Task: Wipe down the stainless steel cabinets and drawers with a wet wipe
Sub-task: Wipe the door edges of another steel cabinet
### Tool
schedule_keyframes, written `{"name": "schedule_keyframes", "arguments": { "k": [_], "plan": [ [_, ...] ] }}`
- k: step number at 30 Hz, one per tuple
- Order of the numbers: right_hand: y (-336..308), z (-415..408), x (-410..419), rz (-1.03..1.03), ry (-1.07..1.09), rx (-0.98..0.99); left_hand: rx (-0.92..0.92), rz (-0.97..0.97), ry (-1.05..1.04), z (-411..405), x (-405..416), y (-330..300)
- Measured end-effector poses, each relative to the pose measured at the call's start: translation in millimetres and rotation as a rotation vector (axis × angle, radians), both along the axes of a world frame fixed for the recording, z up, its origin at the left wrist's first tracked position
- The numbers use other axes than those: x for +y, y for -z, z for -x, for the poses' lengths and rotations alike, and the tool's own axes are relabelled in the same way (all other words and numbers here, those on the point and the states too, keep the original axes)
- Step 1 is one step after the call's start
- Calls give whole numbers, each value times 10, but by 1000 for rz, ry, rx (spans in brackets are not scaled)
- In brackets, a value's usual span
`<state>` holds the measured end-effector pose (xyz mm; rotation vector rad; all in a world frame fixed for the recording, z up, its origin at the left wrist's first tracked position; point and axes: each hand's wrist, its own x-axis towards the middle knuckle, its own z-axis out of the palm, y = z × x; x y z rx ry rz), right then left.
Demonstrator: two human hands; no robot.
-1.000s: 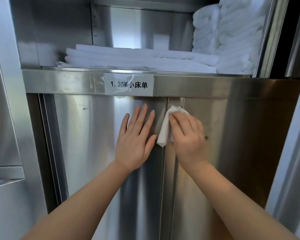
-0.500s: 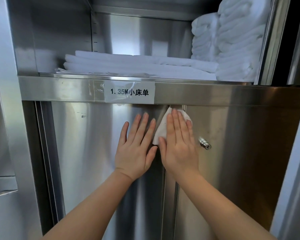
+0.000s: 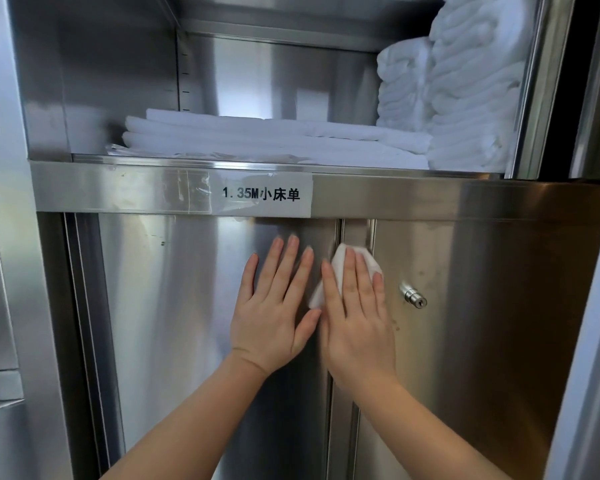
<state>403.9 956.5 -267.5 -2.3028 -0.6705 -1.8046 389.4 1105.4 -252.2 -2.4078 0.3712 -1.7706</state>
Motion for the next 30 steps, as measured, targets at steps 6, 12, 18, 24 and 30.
{"name": "schedule_keyframes", "arguments": {
  "k": [6, 12, 18, 24, 30],
  "plan": [
    [2, 58, 9, -122, -97, 49, 10, 16, -2, 18, -13, 1],
    [-164, 33, 61, -148, -64, -2, 0, 16, 2, -6, -5, 10],
    [-26, 68, 43, -77, -28, 13, 27, 24, -1, 12, -4, 14],
    [-288, 81, 65, -16, -51, 48, 16, 23, -8, -7, 7, 11],
    [243, 158, 70, -4, -46, 75, 0, 15, -19, -15, 9, 20]
  ]
}}
